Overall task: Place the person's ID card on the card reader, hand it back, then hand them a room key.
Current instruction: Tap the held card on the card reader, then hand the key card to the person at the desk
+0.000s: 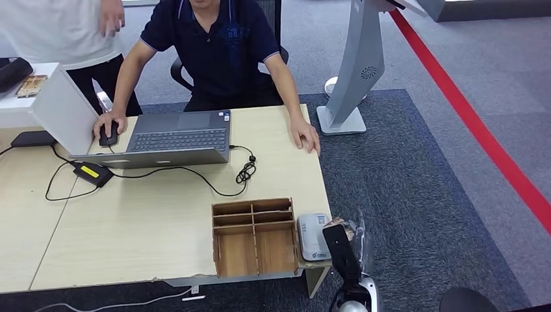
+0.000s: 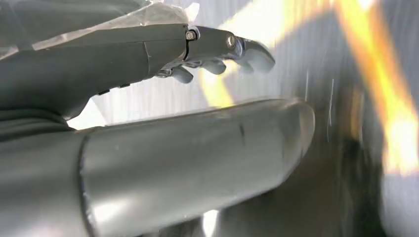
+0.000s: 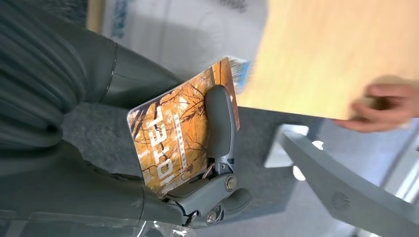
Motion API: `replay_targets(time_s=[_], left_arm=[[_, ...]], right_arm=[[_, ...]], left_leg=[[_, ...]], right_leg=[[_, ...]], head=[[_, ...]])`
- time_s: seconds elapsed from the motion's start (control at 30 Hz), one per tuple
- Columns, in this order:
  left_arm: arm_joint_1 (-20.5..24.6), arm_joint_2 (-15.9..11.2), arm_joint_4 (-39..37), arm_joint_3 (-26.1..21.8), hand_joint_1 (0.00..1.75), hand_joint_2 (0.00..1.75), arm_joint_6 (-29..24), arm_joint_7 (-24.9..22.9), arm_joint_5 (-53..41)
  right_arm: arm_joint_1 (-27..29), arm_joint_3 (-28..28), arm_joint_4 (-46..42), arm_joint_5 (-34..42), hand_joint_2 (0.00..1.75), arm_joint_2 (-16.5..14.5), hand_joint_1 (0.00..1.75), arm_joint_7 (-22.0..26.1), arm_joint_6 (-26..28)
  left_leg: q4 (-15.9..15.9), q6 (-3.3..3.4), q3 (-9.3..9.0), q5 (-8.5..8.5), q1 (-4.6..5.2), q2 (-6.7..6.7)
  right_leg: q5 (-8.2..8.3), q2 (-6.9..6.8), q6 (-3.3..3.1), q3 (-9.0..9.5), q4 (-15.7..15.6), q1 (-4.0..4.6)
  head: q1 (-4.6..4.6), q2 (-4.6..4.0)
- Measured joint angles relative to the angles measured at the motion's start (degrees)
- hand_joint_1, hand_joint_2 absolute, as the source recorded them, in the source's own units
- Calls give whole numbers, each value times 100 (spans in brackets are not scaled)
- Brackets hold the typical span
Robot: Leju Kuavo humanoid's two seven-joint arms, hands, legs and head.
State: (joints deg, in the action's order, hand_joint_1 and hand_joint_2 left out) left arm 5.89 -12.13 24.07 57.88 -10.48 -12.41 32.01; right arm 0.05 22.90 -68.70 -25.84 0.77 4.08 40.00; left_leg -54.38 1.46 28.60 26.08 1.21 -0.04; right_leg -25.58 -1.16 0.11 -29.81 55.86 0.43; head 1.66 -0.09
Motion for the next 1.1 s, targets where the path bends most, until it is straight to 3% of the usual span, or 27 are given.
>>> replay_targets(time_s=[0.07, 0.13, 0.23, 0.33, 0.63, 1.1], left_arm=[[46, 402, -107, 404, 0, 0, -1622, 11, -1436], [102, 741, -182, 744, 0, 0, -2454, -76, -2110], [206, 1105, -318, 1150, 0, 0, -2406, -352, -2186], [282, 1282, -431, 1451, 0, 0, -2287, -459, -2243], [472, 1381, -649, 1839, 0, 0, -2208, -525, -2387], [625, 1561, -818, 2008, 0, 0, -2251, -759, -2544]], right_arm=[[-8, -89, -129, -152, 175, -105, 175, -4, 3], [-44, -148, -266, -208, 175, -167, 175, -67, 4], [-165, -205, -472, -254, 175, -198, 175, -241, 4], [-285, -220, -667, -294, 175, -211, 175, -339, 4], [-547, -169, -1079, -396, 175, -245, 175, -536, -1], [-529, -104, -1364, -453, 175, -243, 175, -596, -3]], left_leg=[[0, 2, 3, -1, 4, -1], [0, 4, 5, -1, 5, 0], [-1, 6, 4, 0, 9, 3], [-3, 9, 5, -2, 10, 3], [-3, 8, 4, -7, 1, 3], [-3, 9, 8, -6, 3, 2]], right_leg=[[1, -2, 3, 0, 1, -4], [3, -1, 5, 1, 0, -5], [7, 4, 11, 0, -3, -9], [11, 4, 18, -2, -4, -10], [13, 4, 16, -2, -1, -2], [13, 3, 16, -3, -1, -3]], head=[[-1, 0], [4, 0], [2, 0], [2, 0], [-2, 0], [0, 0]])
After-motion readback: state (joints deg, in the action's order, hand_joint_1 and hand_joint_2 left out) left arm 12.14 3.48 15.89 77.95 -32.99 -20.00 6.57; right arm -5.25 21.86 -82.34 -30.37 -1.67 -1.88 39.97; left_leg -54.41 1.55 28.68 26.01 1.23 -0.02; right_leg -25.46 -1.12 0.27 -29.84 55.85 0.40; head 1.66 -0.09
